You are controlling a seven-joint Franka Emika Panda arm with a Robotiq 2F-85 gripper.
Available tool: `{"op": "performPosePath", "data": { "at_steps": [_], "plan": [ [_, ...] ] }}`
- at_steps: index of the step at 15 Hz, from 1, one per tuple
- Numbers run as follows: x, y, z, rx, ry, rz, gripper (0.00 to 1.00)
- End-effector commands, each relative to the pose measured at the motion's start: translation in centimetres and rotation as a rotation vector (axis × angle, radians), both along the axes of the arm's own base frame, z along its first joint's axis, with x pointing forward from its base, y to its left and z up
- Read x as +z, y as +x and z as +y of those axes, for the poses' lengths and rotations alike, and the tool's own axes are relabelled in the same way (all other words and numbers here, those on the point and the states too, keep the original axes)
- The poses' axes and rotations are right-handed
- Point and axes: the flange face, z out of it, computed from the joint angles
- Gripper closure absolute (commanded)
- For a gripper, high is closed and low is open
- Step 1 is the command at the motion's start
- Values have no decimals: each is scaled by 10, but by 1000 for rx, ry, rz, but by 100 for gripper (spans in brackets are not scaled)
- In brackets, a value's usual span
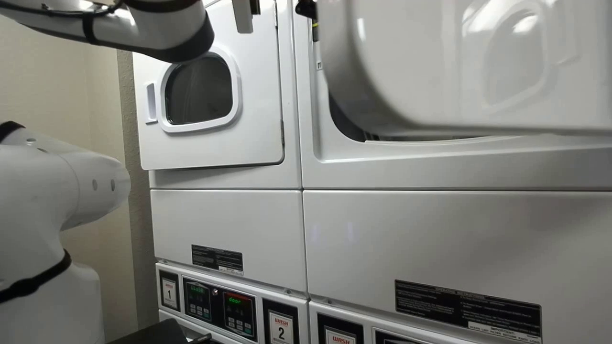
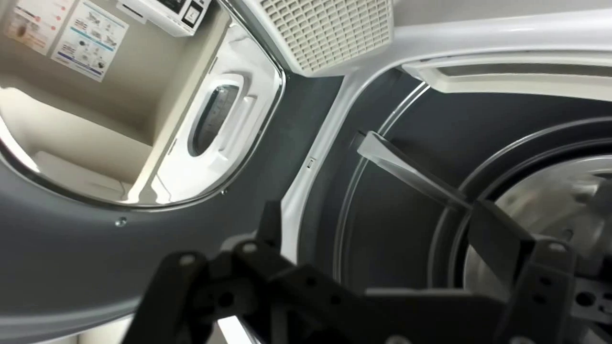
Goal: Close the second washing machine from the left at the top
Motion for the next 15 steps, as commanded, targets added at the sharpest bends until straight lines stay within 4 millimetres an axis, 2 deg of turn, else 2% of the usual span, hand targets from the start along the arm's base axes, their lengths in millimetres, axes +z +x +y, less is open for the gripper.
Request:
{"op": "performPosePath", "data": {
  "at_steps": [1,6,9,11,15],
  "plan": [
    [0,0,0,0,4,2,0],
    [1,3,6,25,8,-4,0],
    [6,-4,3,-36,-41,-39,0],
    [14,-12,-6,-85,-78,-80,0],
    [35,-42,-42,-175,-180,-208,0]
  ]
}}
